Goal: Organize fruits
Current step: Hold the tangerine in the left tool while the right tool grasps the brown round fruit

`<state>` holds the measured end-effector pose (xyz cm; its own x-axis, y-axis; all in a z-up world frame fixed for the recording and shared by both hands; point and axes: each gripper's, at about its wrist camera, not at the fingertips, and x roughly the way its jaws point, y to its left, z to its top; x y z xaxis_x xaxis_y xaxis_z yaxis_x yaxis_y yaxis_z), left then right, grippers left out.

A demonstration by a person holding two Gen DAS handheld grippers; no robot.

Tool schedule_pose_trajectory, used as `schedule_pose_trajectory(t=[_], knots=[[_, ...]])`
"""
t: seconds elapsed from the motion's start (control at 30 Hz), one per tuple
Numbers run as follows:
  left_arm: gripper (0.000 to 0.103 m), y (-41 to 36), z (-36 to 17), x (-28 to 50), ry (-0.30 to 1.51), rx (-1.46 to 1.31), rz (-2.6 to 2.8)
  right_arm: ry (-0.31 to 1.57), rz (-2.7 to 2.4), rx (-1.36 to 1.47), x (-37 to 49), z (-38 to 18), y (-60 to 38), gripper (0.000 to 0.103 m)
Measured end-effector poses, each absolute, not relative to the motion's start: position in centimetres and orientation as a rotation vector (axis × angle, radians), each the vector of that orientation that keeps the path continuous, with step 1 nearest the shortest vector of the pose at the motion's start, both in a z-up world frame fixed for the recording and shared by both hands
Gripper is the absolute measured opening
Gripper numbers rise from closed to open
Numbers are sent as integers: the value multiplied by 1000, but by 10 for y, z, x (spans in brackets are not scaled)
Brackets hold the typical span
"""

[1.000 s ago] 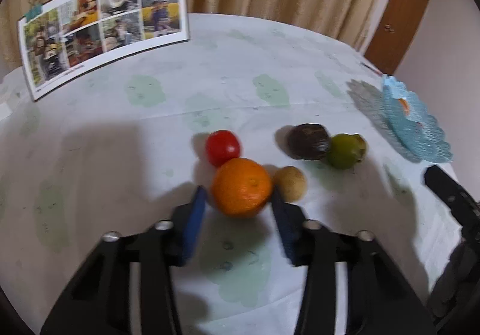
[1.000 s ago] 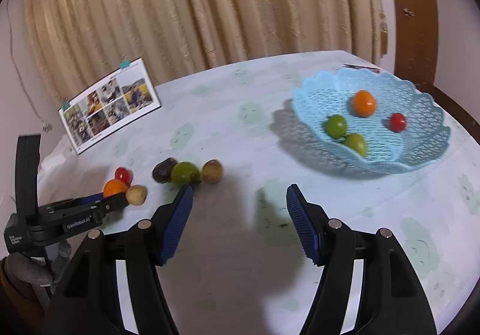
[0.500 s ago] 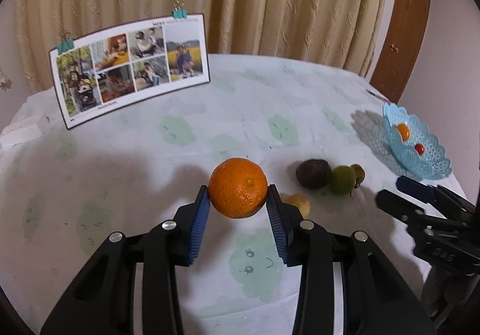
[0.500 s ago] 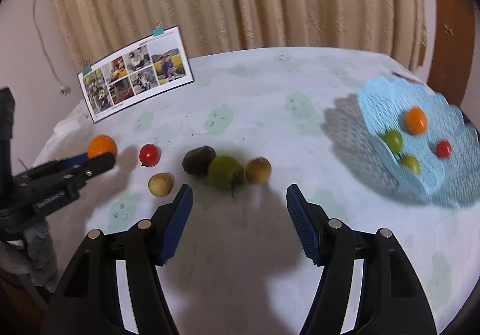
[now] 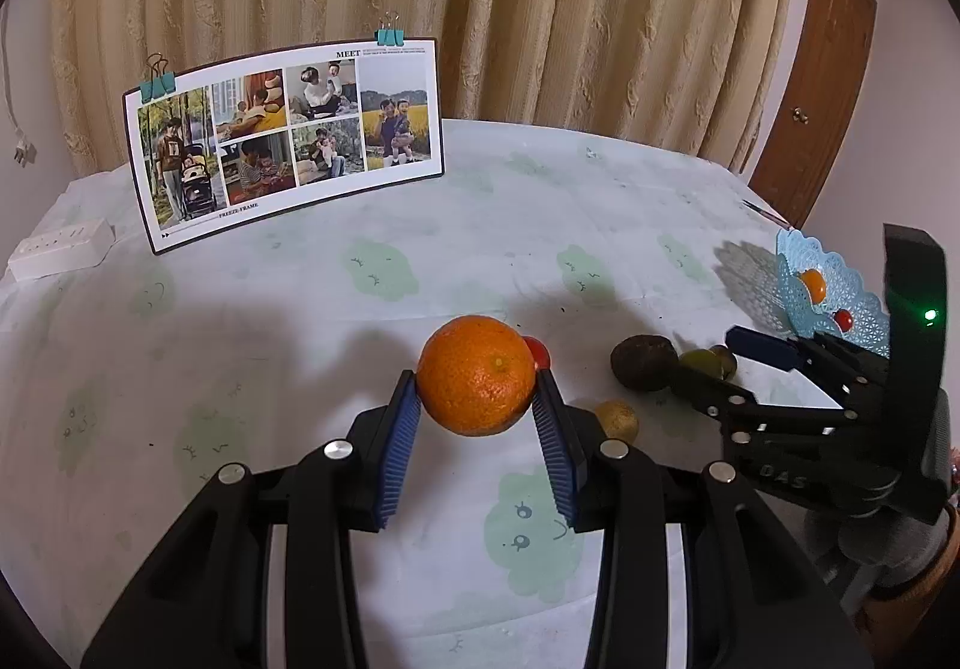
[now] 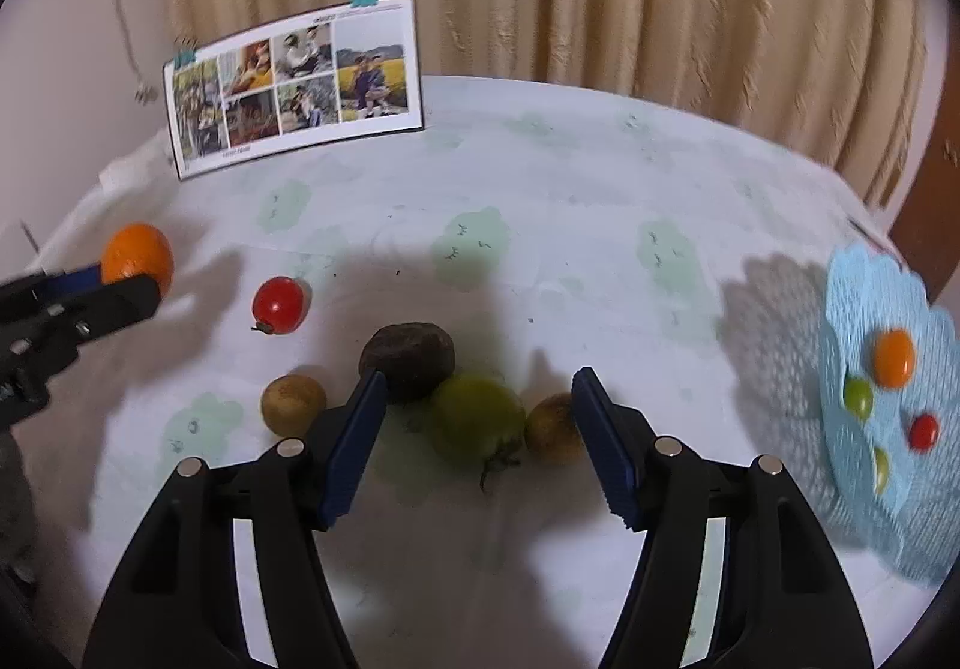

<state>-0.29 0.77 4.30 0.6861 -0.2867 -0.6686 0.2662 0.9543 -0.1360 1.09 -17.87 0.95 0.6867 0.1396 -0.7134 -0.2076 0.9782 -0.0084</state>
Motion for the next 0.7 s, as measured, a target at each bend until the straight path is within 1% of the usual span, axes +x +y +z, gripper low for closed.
schedule_pose_trajectory(t=[0.17,0.33,0.43,0.6,0.7], knots=[[39,8,43,-3,757,-32,-307,778,248,-149,12,8,-172,66],[39,8,42,-2,759,-33,-304,781,278,-183,7,9,-172,52],[39,9,42,-2,760,-35,-303,786,288,-231,2,10,-171,46],[39,10,42,-1,759,-36,-304,812,322,-276,-5,10,-170,46],[39,10,43,-2,755,-38,-305,821,332,-199,-6,12,-183,46]])
